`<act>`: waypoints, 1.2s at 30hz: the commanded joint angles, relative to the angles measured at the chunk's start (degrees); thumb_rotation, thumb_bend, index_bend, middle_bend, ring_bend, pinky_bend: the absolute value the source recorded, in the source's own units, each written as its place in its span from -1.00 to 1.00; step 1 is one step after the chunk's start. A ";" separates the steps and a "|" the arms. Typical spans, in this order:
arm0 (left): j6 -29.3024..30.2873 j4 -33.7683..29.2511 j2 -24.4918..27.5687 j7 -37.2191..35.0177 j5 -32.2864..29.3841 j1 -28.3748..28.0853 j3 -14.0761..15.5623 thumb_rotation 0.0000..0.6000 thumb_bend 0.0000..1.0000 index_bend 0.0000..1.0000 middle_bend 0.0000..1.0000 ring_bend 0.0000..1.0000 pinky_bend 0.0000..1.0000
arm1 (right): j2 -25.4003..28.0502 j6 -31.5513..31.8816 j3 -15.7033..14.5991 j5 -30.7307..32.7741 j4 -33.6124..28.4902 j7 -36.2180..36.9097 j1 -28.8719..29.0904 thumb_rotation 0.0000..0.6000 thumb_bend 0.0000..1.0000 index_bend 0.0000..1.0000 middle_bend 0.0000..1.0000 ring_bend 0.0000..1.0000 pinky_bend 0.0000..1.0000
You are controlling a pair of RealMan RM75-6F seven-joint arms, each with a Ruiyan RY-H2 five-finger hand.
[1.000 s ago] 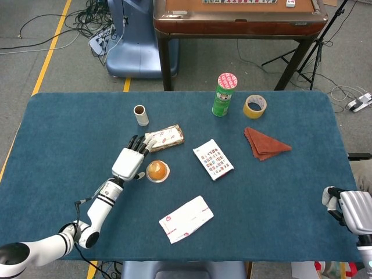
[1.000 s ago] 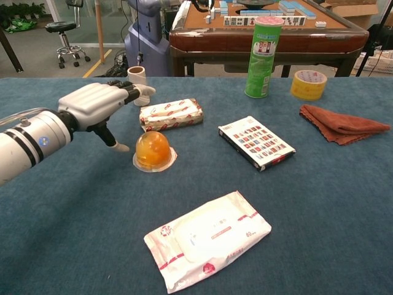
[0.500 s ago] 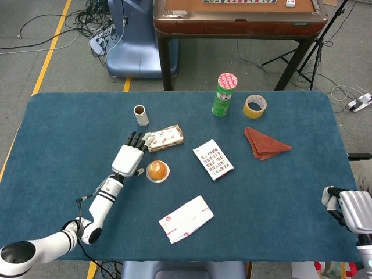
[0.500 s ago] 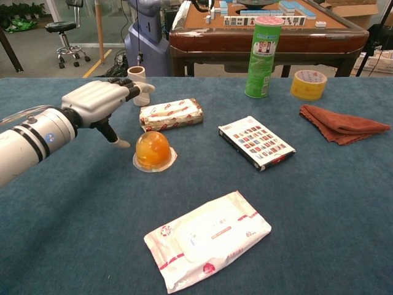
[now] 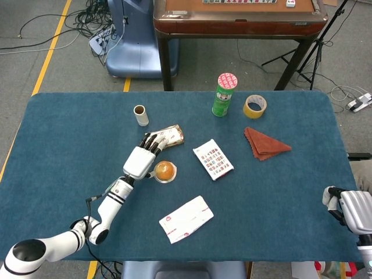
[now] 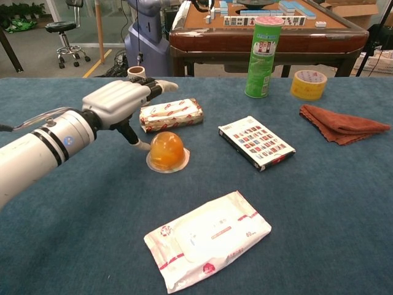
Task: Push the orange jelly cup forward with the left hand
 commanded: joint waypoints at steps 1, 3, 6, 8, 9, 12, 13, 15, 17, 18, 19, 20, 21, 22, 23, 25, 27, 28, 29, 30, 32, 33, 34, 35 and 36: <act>0.17 -0.25 -0.29 0.21 0.21 -0.28 -0.02 1.00 -1.00 -1.00 -1.00 -1.00 -0.99 | 0.02 0.00 0.00 -0.01 0.03 0.07 0.00 1.00 1.00 0.85 0.59 0.49 0.86; 0.09 -0.48 -0.60 0.51 0.08 -0.56 -0.24 1.00 -1.00 -1.00 -1.00 -1.00 -0.99 | 0.05 -0.08 0.01 0.00 0.06 0.12 0.04 1.00 1.00 0.85 0.59 0.49 0.86; -0.33 -0.83 -1.04 1.14 -0.16 -1.03 -0.48 1.00 -1.00 -1.00 -1.00 -1.00 -0.99 | 0.06 -0.14 0.00 0.01 0.13 0.13 0.06 1.00 1.00 0.85 0.59 0.49 0.86; -0.50 -1.11 -1.33 1.66 -0.16 -1.37 -0.55 1.00 -1.00 -1.00 -1.00 -1.00 -0.99 | 0.11 -0.03 -0.01 -0.08 0.14 0.30 0.02 1.00 1.00 0.85 0.59 0.49 0.86; -0.54 -1.26 -1.46 1.79 -0.15 -1.51 -0.58 1.00 -1.00 -1.00 -1.00 -1.00 -0.99 | 0.12 0.05 0.00 -0.10 0.16 0.34 0.00 1.00 1.00 0.85 0.59 0.49 0.86; -0.73 -1.70 -1.88 2.19 -0.11 -1.95 -0.65 1.00 -1.00 -1.00 -1.00 -1.00 -0.99 | 0.20 0.27 0.00 -0.18 0.22 0.60 -0.10 1.00 1.00 0.85 0.59 0.49 0.86; -0.78 -1.78 -2.03 2.39 -0.10 -2.08 -0.67 1.00 -1.00 -1.00 -1.00 -1.00 -0.99 | 0.22 0.34 0.00 -0.22 0.24 0.68 -0.13 1.00 1.00 0.85 0.59 0.49 0.86; -0.87 -2.17 -2.43 2.91 -0.11 -2.38 -0.73 1.00 -1.00 -1.00 -1.00 -1.00 -0.99 | 0.24 0.44 0.00 -0.25 0.30 0.79 -0.18 1.00 1.00 0.85 0.59 0.49 0.86; -0.82 -2.51 -2.91 3.67 0.02 -2.71 -0.73 1.00 -1.00 -1.00 -1.00 -1.00 -0.99 | 0.22 0.50 -0.02 -0.33 0.37 0.87 -0.20 1.00 1.00 0.85 0.59 0.49 0.86; -0.86 -2.77 -3.08 3.91 0.04 -2.84 -0.75 1.00 -1.00 -1.00 -1.00 -1.00 -0.99 | 0.22 0.52 -0.02 -0.36 0.39 0.90 -0.21 1.00 1.00 0.85 0.59 0.49 0.86; -0.83 -3.02 -3.20 4.21 0.08 -2.96 -0.76 1.00 -1.00 -1.00 -1.00 -1.00 -0.99 | 0.23 0.56 -0.03 -0.39 0.39 0.92 -0.22 1.00 1.00 0.85 0.59 0.49 0.86; -0.74 -3.42 -3.28 4.69 0.12 -3.06 -0.80 1.00 -1.00 -1.00 -1.00 -1.00 -0.99 | 0.21 0.60 -0.06 -0.45 0.41 0.96 -0.25 1.00 1.00 0.85 0.59 0.49 0.86; -0.60 -3.83 -3.23 5.00 0.14 -3.07 -0.82 1.00 -1.00 -1.00 -1.00 -1.00 -0.99 | 0.23 0.66 -0.08 -0.52 0.41 1.00 -0.28 1.00 1.00 0.85 0.59 0.49 0.86; -0.38 -4.33 -3.05 5.31 0.22 -3.00 -0.78 1.00 -1.00 -1.00 -1.00 -1.00 -0.99 | 0.26 0.72 -0.10 -0.59 0.41 1.04 -0.30 1.00 1.00 0.85 0.59 0.49 0.86; 0.11 -5.05 -2.60 5.94 0.41 -2.75 -0.60 1.00 -1.00 -1.00 -1.00 -1.00 -0.99 | 0.30 0.82 -0.14 -0.71 0.43 1.09 -0.34 1.00 1.00 0.85 0.59 0.49 0.86; 0.96 -6.64 -1.48 7.12 0.77 -2.03 -0.03 1.00 -1.00 -1.00 -1.00 -1.00 -0.99 | 0.34 0.97 -0.17 -0.85 0.49 1.22 -0.40 1.00 1.00 0.85 0.59 0.49 0.86; 2.53 -9.36 0.44 9.15 1.23 -0.78 0.67 1.00 -1.00 -1.00 -1.00 -1.00 -0.99 | 0.40 1.11 -0.16 -0.90 0.55 1.32 -0.45 1.00 1.00 0.85 0.59 0.49 0.86; 3.33 -10.75 1.38 10.10 1.28 -0.14 0.85 1.00 -1.00 -1.00 -1.00 -1.00 -0.99 | 0.44 1.20 -0.12 -0.85 0.54 1.30 -0.49 1.00 1.00 0.85 0.59 0.49 0.86; 4.38 -12.83 2.75 11.72 1.03 0.85 0.94 1.00 -1.00 -1.00 -1.00 -1.00 -0.99 | 0.52 1.29 -0.13 -0.78 0.47 1.16 -0.58 1.00 1.00 0.85 0.59 0.49 0.86; 5.07 -14.56 3.92 13.18 0.73 1.63 1.03 1.00 -1.00 -1.00 -1.00 -1.00 -0.99 | 0.55 1.35 -0.15 -0.72 0.36 1.04 -0.66 1.00 1.00 0.85 0.59 0.49 0.86; 6.71 -18.93 7.03 16.86 0.45 3.38 1.51 1.00 -1.00 -1.00 -1.00 -1.00 -0.99 | 0.37 1.75 -0.04 -0.66 0.30 0.79 -0.83 1.00 1.00 0.85 0.59 0.49 0.86; 7.69 -20.56 8.39 18.21 0.78 4.09 1.84 1.00 -1.00 -1.00 -1.00 -1.00 -0.97 | 0.26 1.89 0.01 -0.64 0.31 0.63 -0.88 1.00 1.00 0.85 0.59 0.49 0.86; 8.62 -22.06 9.69 19.39 1.08 4.83 2.20 1.00 -1.00 -1.00 -1.00 -1.00 -0.95 | 0.16 2.02 0.05 -0.62 0.29 0.45 -0.93 1.00 1.00 0.85 0.59 0.49 0.86; 9.82 -24.13 11.46 21.06 1.13 5.95 2.59 1.00 -1.00 -1.00 -1.00 -1.00 -0.93 | 0.06 2.11 0.15 -0.52 0.23 0.25 -0.95 1.00 1.00 0.85 0.59 0.49 0.86; 10.69 -25.76 12.74 22.43 0.91 6.84 2.76 1.00 -1.00 -1.00 -1.00 -1.00 -0.90 | -0.02 2.10 0.21 -0.41 0.18 0.10 -0.94 1.00 1.00 0.85 0.59 0.49 0.86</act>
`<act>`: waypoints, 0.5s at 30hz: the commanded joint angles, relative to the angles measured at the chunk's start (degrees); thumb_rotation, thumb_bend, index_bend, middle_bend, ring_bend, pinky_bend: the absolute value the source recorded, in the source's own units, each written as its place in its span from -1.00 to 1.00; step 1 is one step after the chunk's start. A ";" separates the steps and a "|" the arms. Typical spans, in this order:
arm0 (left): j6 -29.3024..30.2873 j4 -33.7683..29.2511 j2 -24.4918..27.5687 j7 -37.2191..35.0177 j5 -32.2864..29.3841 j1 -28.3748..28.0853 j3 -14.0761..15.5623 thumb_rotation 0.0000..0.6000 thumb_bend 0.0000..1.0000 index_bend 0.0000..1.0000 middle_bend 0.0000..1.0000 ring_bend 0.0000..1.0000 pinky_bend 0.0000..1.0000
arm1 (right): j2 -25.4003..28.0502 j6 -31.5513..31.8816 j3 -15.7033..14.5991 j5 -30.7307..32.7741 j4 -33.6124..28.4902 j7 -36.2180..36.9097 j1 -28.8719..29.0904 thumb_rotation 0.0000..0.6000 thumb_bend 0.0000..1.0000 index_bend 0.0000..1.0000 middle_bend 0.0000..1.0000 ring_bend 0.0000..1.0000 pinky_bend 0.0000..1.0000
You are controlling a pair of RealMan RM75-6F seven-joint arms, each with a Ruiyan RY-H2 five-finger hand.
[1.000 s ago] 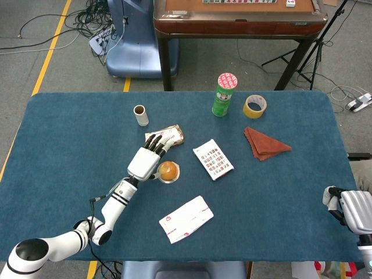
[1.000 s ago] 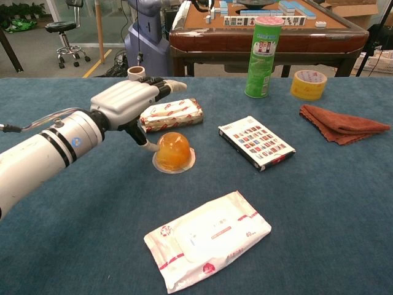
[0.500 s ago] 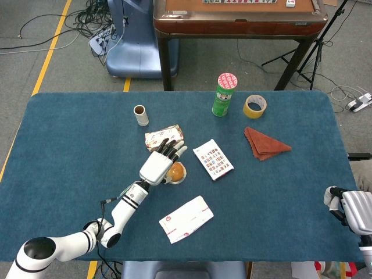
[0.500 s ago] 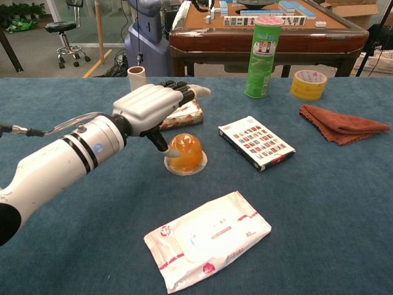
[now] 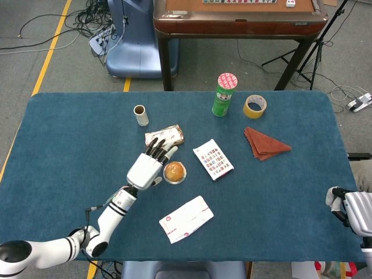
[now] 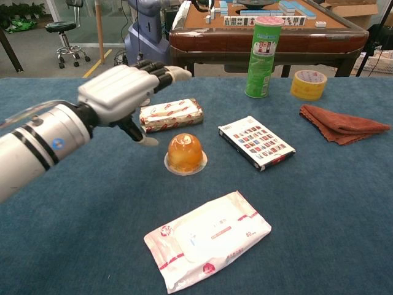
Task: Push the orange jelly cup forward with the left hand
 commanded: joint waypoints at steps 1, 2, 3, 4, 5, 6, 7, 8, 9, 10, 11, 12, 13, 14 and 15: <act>4.62 -7.80 6.58 6.63 -0.38 4.56 1.43 1.00 -1.00 -1.00 -1.00 -1.00 -0.89 | -0.22 0.02 0.18 0.27 -0.13 -0.42 -0.02 1.00 1.00 0.85 0.59 0.49 0.86; 5.12 -9.65 7.83 7.80 -0.87 5.35 1.56 1.00 -1.00 -1.00 -1.00 -1.00 -0.89 | -0.29 -0.02 0.23 0.38 -0.16 -0.59 0.00 1.00 1.00 0.85 0.59 0.49 0.86; 6.14 -12.11 9.70 9.39 -1.78 6.68 1.65 1.00 -1.00 -1.00 -1.00 -1.00 -0.88 | -0.39 -0.11 0.30 0.55 -0.21 -0.84 0.03 1.00 1.00 0.85 0.59 0.49 0.86; 6.55 -13.21 10.57 10.00 -2.05 7.22 1.74 1.00 -1.00 -1.00 -1.00 -1.00 -0.85 | -0.44 -0.18 0.33 0.65 -0.23 -0.97 0.05 1.00 1.00 0.85 0.59 0.49 0.86; 7.07 -14.63 11.70 10.61 -2.17 7.87 1.93 1.00 -1.00 -1.00 -1.00 -1.00 -0.82 | -0.48 -0.26 0.38 0.77 -0.28 -1.13 0.08 1.00 1.00 0.85 0.59 0.49 0.86; 8.35 -16.02 13.52 11.25 -2.22 9.21 2.42 1.00 -1.00 -1.00 -1.00 -1.00 -0.78 | -0.55 -0.46 0.46 1.00 -0.33 -1.38 0.16 1.00 1.00 0.85 0.59 0.49 0.86; 8.86 -17.13 14.86 11.55 -2.21 10.11 3.02 1.00 -1.00 -1.00 -1.00 -1.00 -0.74 | -0.60 -0.63 0.54 1.20 -0.38 -1.56 0.23 1.00 1.00 0.85 0.59 0.49 0.86; 9.34 -18.48 16.47 11.98 -2.47 11.21 3.68 1.00 -1.00 -1.00 -1.00 -1.00 -0.71 | -0.68 -0.80 0.63 1.43 -0.43 -1.79 0.31 1.00 1.00 0.85 0.59 0.49 0.86; 9.70 -19.42 17.53 12.24 -2.79 12.01 4.08 1.00 -1.00 -1.00 -1.00 -1.00 -0.69 | -0.74 -0.91 0.70 1.56 -0.46 -1.99 0.37 1.00 1.00 0.85 0.59 0.49 0.86; 10.04 -20.23 18.53 12.29 -2.93 12.76 4.51 1.00 -1.00 -1.00 -1.00 -1.00 -0.66 | -0.79 -0.98 0.74 1.66 -0.51 -2.19 0.41 1.00 1.00 0.85 0.59 0.49 0.86; 10.44 -20.82 19.47 12.04 -2.82 13.47 4.97 1.00 -1.00 -1.00 -1.00 -1.00 -0.63 | -0.85 -0.98 0.80 1.77 -0.56 -2.39 0.41 1.00 1.00 0.85 0.59 0.49 0.86; 11.15 -21.03 20.53 11.07 -2.17 14.38 5.60 1.00 -1.00 -1.00 -1.00 -1.00 -0.59 | -1.01 -0.85 0.93 1.92 -0.57 -2.78 0.38 1.00 1.00 0.85 0.59 0.49 0.86; 11.82 -20.82 21.18 9.91 -1.46 15.08 6.08 1.00 -1.00 -0.99 -0.99 -1.00 -0.53 | -1.16 -0.73 1.02 2.07 -0.56 -3.11 0.34 1.00 1.00 0.85 0.59 0.49 0.86; 12.54 -20.51 21.81 8.72 -0.84 15.88 6.59 1.00 -1.00 -0.96 -0.95 -0.97 -0.46 | -1.29 -0.63 1.11 2.23 -0.58 -3.40 0.29 1.00 1.00 0.85 0.59 0.49 0.86; 13.38 -20.17 22.62 7.40 -0.43 17.05 7.30 1.00 -1.00 -0.92 -0.88 -0.92 -0.39 | -1.44 -0.48 1.25 2.46 -0.63 -3.71 0.24 1.00 1.00 0.85 0.59 0.49 0.86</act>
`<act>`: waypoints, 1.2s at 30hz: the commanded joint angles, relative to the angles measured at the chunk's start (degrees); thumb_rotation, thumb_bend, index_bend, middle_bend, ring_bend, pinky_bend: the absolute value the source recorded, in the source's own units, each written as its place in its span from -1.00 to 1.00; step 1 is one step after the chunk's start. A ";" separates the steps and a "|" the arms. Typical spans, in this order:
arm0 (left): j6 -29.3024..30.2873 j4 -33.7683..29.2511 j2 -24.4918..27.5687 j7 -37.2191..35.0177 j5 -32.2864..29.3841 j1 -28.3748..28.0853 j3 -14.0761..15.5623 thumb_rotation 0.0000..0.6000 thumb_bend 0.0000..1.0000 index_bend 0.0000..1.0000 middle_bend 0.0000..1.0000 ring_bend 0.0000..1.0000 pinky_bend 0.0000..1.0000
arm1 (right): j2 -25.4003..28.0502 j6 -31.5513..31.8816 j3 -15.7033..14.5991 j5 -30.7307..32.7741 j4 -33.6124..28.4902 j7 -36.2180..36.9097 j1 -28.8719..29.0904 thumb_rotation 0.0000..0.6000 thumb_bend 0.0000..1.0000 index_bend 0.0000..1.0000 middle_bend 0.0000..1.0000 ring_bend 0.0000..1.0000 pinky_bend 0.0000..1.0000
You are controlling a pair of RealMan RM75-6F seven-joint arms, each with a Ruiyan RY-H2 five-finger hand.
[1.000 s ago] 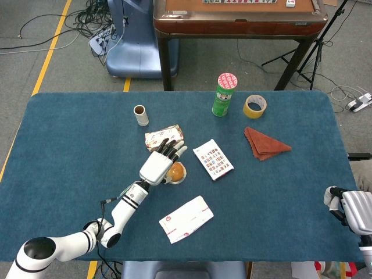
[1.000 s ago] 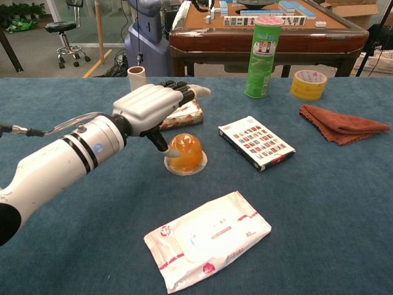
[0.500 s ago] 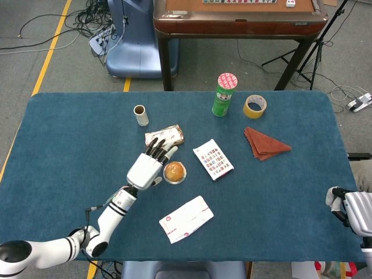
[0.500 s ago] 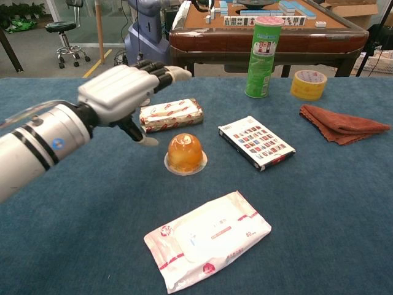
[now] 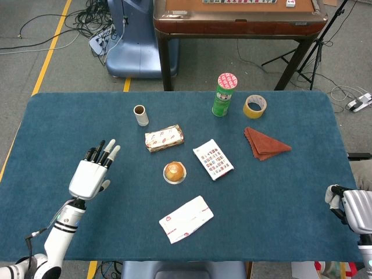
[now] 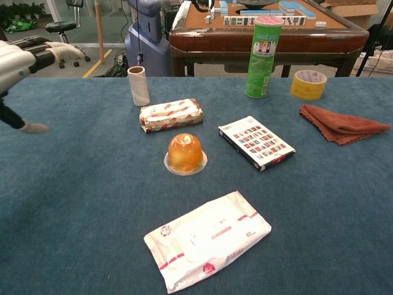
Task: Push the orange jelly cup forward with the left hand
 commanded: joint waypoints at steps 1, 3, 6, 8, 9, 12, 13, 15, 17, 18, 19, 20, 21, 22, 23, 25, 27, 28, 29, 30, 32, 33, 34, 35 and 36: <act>2.77 0.36 2.76 -3.94 1.55 3.60 2.52 1.00 -1.00 -0.89 -0.81 -0.86 -0.33 | -0.41 0.38 0.40 0.59 -0.11 -0.72 -0.13 1.00 1.00 0.85 0.59 0.49 0.86; 3.64 0.16 4.35 -4.48 1.04 5.63 3.59 1.00 -1.00 -0.83 -0.69 -0.76 -0.25 | -0.78 0.62 0.81 1.21 -0.08 -1.41 -0.17 1.00 1.00 0.85 0.59 0.49 0.86; 4.64 -2.20 6.80 -3.04 -1.33 8.72 4.83 1.00 -1.00 -0.80 -0.65 -0.72 -0.13 | -1.66 1.43 1.60 2.21 0.11 -3.21 -0.31 1.00 1.00 0.85 0.59 0.49 0.86; 5.74 -4.04 8.26 -2.65 -2.53 10.79 5.49 1.00 -1.00 -0.80 -0.64 -0.71 -0.06 | -2.44 2.56 2.11 2.26 0.51 -4.24 -0.48 1.00 1.00 0.85 0.59 0.49 0.86; 6.38 -4.47 8.67 -2.83 -2.74 11.65 5.71 1.00 -1.00 -0.80 -0.64 -0.70 -0.05 | -2.74 3.09 2.26 2.09 0.72 -4.33 -0.58 1.00 1.00 0.85 0.59 0.49 0.86; 8.27 -4.95 9.29 -4.78 -3.20 14.30 6.18 1.00 -1.00 -0.79 -0.64 -0.70 -0.05 | -3.26 4.27 2.41 1.39 1.46 -3.90 -0.87 1.00 1.00 0.85 0.59 0.49 0.86; 8.67 -4.90 9.38 -5.54 -3.14 14.96 6.32 1.00 -1.00 -0.79 -0.64 -0.70 -0.05 | -3.29 4.43 2.40 1.24 1.65 -3.82 -0.93 1.00 1.00 0.85 0.59 0.49 0.86; 9.64 -4.14 9.49 -7.72 -2.24 16.35 6.75 1.00 -1.00 -0.78 -0.64 -0.70 -0.05 | -3.27 4.61 2.41 1.07 1.96 -3.64 -1.01 1.00 1.00 0.85 0.59 0.49 0.86; 10.47 -3.06 9.63 -9.37 -1.35 17.63 7.22 1.00 -1.00 -0.77 -0.64 -0.70 -0.05 | -3.17 4.51 2.44 1.11 2.09 -3.34 -1.01 1.00 1.00 0.85 0.59 0.49 0.86; 10.77 -2.76 9.66 -10.08 -1.10 18.12 7.29 1.00 -1.00 -0.76 -0.64 -0.70 -0.05 | -3.10 4.38 2.46 1.20 2.10 -3.16 -1.00 1.00 1.00 0.85 0.59 0.49 0.86; 11.00 -2.47 9.68 -10.79 -0.88 18.56 7.35 1.00 -1.00 -0.75 -0.64 -0.70 -0.05 | -3.03 4.23 2.48 1.29 2.09 -2.97 -0.97 1.00 1.00 0.85 0.59 0.49 0.86; 11.28 -1.99 9.64 -11.62 -0.58 19.09 7.36 1.00 -1.00 -0.75 -0.64 -0.70 -0.05 | -2.95 4.07 2.53 1.38 2.08 -2.73 -0.92 1.00 1.00 0.85 0.59 0.49 0.86; 11.49 -1.44 9.47 -12.21 -0.34 19.46 7.34 1.00 -1.00 -0.75 -0.64 -0.70 -0.05 | -2.90 3.96 2.56 1.42 2.10 -2.58 -0.88 1.00 1.00 0.85 0.59 0.49 0.86; 11.60 -0.69 9.22 -12.72 -0.08 19.82 7.40 1.00 -1.00 -0.75 -0.64 -0.70 -0.05 | -2.83 3.84 2.56 1.43 2.10 -2.39 -0.85 1.00 1.00 0.85 0.59 0.49 0.86; 11.54 0.52 8.83 -13.29 0.16 20.32 7.64 1.00 -1.00 -0.75 -0.64 -0.70 -0.05 | -2.68 3.61 2.51 1.45 2.05 -2.05 -0.82 1.00 1.00 0.85 0.59 0.49 0.86; 10.77 2.11 8.41 -13.16 0.09 20.81 8.01 1.00 -1.00 -0.75 -0.64 -0.70 -0.04 | -2.42 3.39 2.46 1.41 2.00 -1.56 -0.79 1.00 1.00 0.85 0.59 0.49 0.86; 10.29 3.31 8.25 -13.29 0.27 21.13 7.97 1.00 -1.00 -0.75 -0.64 -0.70 -0.04 | -2.24 3.27 2.45 1.41 2.11 -1.13 -0.79 1.00 1.00 0.85 0.59 0.49 0.86; 10.14 3.71 8.06 -13.59 0.11 21.25 7.71 1.00 -1.00 -0.75 -0.64 -0.70 -0.04 | -2.16 3.17 2.51 1.55 2.12 -0.95 -0.78 1.00 1.00 0.85 0.59 0.49 0.86; 9.83 3.95 7.97 -13.82 -0.25 21.34 7.44 1.00 -1.00 -0.75 -0.64 -0.70 -0.04 | -2.09 3.06 2.61 1.74 2.13 -0.80 -0.74 1.00 1.00 0.85 0.59 0.49 0.86; 9.39 4.12 7.88 -13.92 -0.60 21.36 7.09 1.00 -1.00 -0.75 -0.64 -0.70 -0.04 | -2.02 2.89 2.74 1.99 2.19 -0.66 -0.68 1.00 1.00 0.85 0.59 0.49 0.86; 8.71 4.49 7.65 -14.02 -0.67 21.32 6.69 1.00 -1.00 -0.75 -0.64 -0.70 -0.04 | -1.78 2.59 2.92 2.37 2.12 -0.27 -0.59 1.00 1.00 0.85 0.59 0.49 0.86; 8.39 4.54 7.54 -14.01 -0.66 21.32 6.61 1.00 -1.00 -0.75 -0.64 -0.70 -0.04 | -1.66 2.51 2.98 2.45 2.10 -0.07 -0.57 1.00 1.00 0.85 0.59 0.49 0.86; 8.09 4.54 7.44 -14.05 -0.59 21.30 6.53 1.00 -1.00 -0.75 -0.64 -0.70 -0.04 | -1.55 2.46 3.02 2.48 2.08 0.19 -0.56 1.00 1.00 0.85 0.59 0.49 0.86; 7.77 4.56 7.30 -14.02 -0.47 21.31 6.45 1.00 -1.00 -0.75 -0.64 -0.70 -0.04 | -1.38 2.37 3.02 2.50 2.10 0.66 -0.57 1.00 1.00 0.85 0.59 0.49 0.86; 7.56 4.63 7.17 -13.92 -0.37 21.32 6.40 1.00 -1.00 -0.75 -0.64 -0.70 -0.04 | -1.27 2.28 3.03 2.56 2.15 1.03 -0.57 1.00 1.00 0.85 0.59 0.49 0.86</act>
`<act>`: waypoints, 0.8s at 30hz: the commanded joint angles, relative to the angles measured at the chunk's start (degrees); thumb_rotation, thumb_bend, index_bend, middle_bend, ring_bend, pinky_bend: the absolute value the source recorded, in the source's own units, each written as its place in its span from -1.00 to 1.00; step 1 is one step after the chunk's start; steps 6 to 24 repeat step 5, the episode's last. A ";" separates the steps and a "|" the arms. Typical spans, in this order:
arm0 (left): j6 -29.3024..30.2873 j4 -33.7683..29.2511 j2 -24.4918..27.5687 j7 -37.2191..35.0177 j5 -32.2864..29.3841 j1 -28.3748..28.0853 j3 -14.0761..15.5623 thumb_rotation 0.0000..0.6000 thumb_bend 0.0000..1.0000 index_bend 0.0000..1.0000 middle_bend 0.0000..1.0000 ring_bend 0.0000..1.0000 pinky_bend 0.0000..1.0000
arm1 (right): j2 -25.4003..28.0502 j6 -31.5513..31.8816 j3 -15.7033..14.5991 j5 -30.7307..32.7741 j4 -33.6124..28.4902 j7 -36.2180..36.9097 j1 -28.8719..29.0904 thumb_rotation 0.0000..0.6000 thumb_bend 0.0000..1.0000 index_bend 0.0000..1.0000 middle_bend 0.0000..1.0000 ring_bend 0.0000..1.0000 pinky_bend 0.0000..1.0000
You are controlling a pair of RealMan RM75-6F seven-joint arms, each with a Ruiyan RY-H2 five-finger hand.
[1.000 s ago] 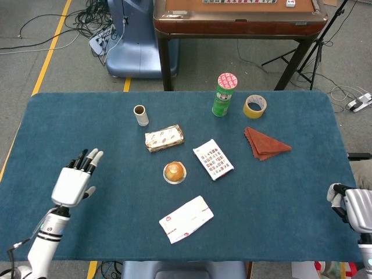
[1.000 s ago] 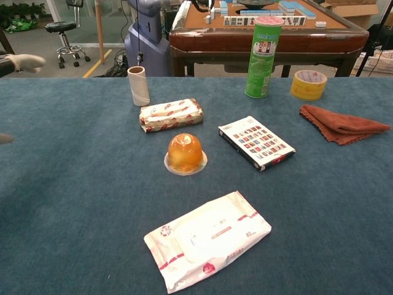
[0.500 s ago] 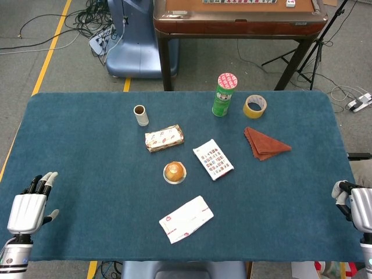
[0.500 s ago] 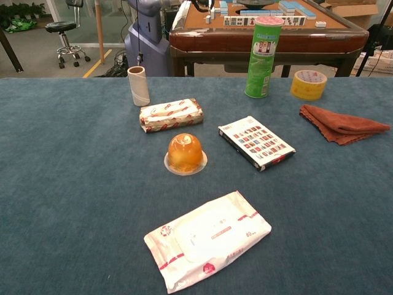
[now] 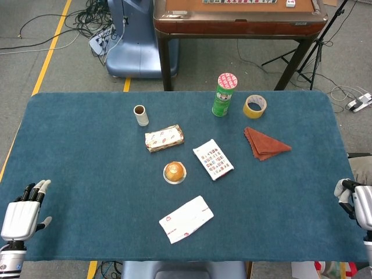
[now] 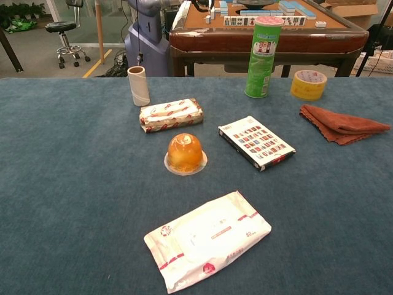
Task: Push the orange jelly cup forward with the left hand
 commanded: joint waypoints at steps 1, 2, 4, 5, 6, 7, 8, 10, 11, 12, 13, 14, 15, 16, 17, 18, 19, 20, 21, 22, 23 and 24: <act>-0.60 0.19 -0.36 0.19 0.20 0.05 -0.20 1.00 -1.00 -0.75 -0.64 -0.70 -0.04 | 0.41 -0.32 0.06 0.15 0.09 1.01 0.02 1.00 1.00 0.85 0.59 0.49 0.86; -0.86 0.23 -0.46 0.29 0.20 0.08 -0.24 1.00 -1.00 -0.74 -0.64 -0.70 -0.04 | 0.52 -0.45 0.05 0.16 0.16 1.32 0.05 1.00 1.00 0.85 0.59 0.49 0.86; -1.31 0.39 -0.68 0.40 0.24 0.15 -0.39 1.00 -1.00 -0.74 -0.64 -0.70 -0.04 | 0.67 -0.57 -0.02 0.05 0.29 1.93 0.05 1.00 1.00 0.85 0.59 0.49 0.86; -1.41 0.53 -0.80 0.51 0.34 0.21 -0.50 1.00 -1.00 -0.74 -0.64 -0.70 -0.04 | 0.74 -0.56 -0.12 -0.13 0.28 2.07 0.02 1.00 1.00 0.85 0.59 0.49 0.86; -1.41 0.53 -0.80 0.51 0.34 0.21 -0.50 1.00 -1.00 -0.74 -0.64 -0.70 -0.04 | 0.74 -0.56 -0.12 -0.13 0.28 2.07 0.02 1.00 1.00 0.85 0.59 0.49 0.86; -1.41 0.53 -0.80 0.51 0.34 0.21 -0.50 1.00 -1.00 -0.74 -0.64 -0.70 -0.04 | 0.74 -0.56 -0.12 -0.13 0.28 2.07 0.02 1.00 1.00 0.85 0.59 0.49 0.86; -1.41 0.53 -0.80 0.51 0.34 0.21 -0.50 1.00 -1.00 -0.74 -0.64 -0.70 -0.04 | 0.74 -0.56 -0.12 -0.13 0.28 2.07 0.02 1.00 1.00 0.85 0.59 0.49 0.86; -1.41 0.53 -0.80 0.51 0.34 0.21 -0.50 1.00 -1.00 -0.74 -0.64 -0.70 -0.04 | 0.74 -0.56 -0.12 -0.13 0.28 2.07 0.02 1.00 1.00 0.85 0.59 0.49 0.86; -1.41 0.53 -0.80 0.51 0.34 0.21 -0.50 1.00 -1.00 -0.74 -0.64 -0.70 -0.04 | 0.74 -0.56 -0.12 -0.13 0.28 2.07 0.02 1.00 1.00 0.85 0.59 0.49 0.86; -1.41 0.53 -0.80 0.51 0.34 0.21 -0.50 1.00 -1.00 -0.74 -0.64 -0.70 -0.04 | 0.74 -0.56 -0.12 -0.13 0.28 2.07 0.02 1.00 1.00 0.85 0.59 0.49 0.86; -1.41 0.53 -0.80 0.51 0.34 0.21 -0.50 1.00 -1.00 -0.74 -0.64 -0.70 -0.04 | 0.74 -0.56 -0.12 -0.13 0.28 2.07 0.02 1.00 1.00 0.85 0.59 0.49 0.86; -1.41 0.53 -0.80 0.51 0.34 0.21 -0.50 1.00 -1.00 -0.74 -0.64 -0.70 -0.04 | 0.74 -0.56 -0.12 -0.13 0.28 2.07 0.02 1.00 1.00 0.85 0.59 0.49 0.86; -1.41 0.53 -0.80 0.51 0.34 0.21 -0.50 1.00 -1.00 -0.74 -0.64 -0.70 -0.04 | 0.74 -0.56 -0.12 -0.13 0.28 2.07 0.02 1.00 1.00 0.85 0.59 0.49 0.86; -1.41 0.53 -0.80 0.51 0.34 0.21 -0.50 1.00 -1.00 -0.74 -0.64 -0.70 -0.04 | 0.74 -0.56 -0.12 -0.13 0.28 2.07 0.02 1.00 1.00 0.85 0.59 0.49 0.86; -1.41 0.53 -0.80 0.51 0.34 0.21 -0.50 1.00 -1.00 -0.74 -0.64 -0.70 -0.04 | 0.74 -0.56 -0.12 -0.13 0.28 2.07 0.02 1.00 1.00 0.85 0.59 0.49 0.86; -1.41 0.53 -0.80 0.51 0.34 0.21 -0.50 1.00 -1.00 -0.74 -0.64 -0.70 -0.04 | 0.74 -0.56 -0.12 -0.13 0.28 2.07 0.02 1.00 1.00 0.85 0.59 0.49 0.86; -1.41 0.53 -0.80 0.51 0.34 0.21 -0.50 1.00 -1.00 -0.74 -0.64 -0.70 -0.04 | 0.74 -0.56 -0.12 -0.13 0.28 2.07 0.02 1.00 1.00 0.85 0.59 0.49 0.86; -1.41 0.53 -0.80 0.51 0.34 0.21 -0.50 1.00 -1.00 -0.74 -0.64 -0.70 -0.04 | 0.74 -0.56 -0.12 -0.13 0.28 2.07 0.02 1.00 1.00 0.85 0.59 0.49 0.86; -1.41 0.53 -0.80 0.51 0.34 0.21 -0.50 1.00 -1.00 -0.74 -0.64 -0.70 -0.04 | 0.74 -0.56 -0.12 -0.13 0.28 2.07 0.02 1.00 1.00 0.85 0.59 0.49 0.86; -1.41 0.53 -0.80 0.51 0.34 0.21 -0.50 1.00 -1.00 -0.74 -0.64 -0.70 -0.04 | 0.74 -0.56 -0.12 -0.13 0.28 2.07 0.02 1.00 1.00 0.85 0.59 0.49 0.86; -1.41 0.53 -0.80 0.51 0.34 0.21 -0.50 1.00 -1.00 -0.74 -0.64 -0.70 -0.04 | 0.74 -0.56 -0.12 -0.13 0.28 2.07 0.02 1.00 1.00 0.85 0.59 0.49 0.86; -1.41 0.53 -0.80 0.51 0.34 0.21 -0.50 1.00 -1.00 -0.74 -0.64 -0.70 -0.04 | 0.74 -0.56 -0.12 -0.13 0.28 2.07 0.02 1.00 1.00 0.85 0.59 0.49 0.86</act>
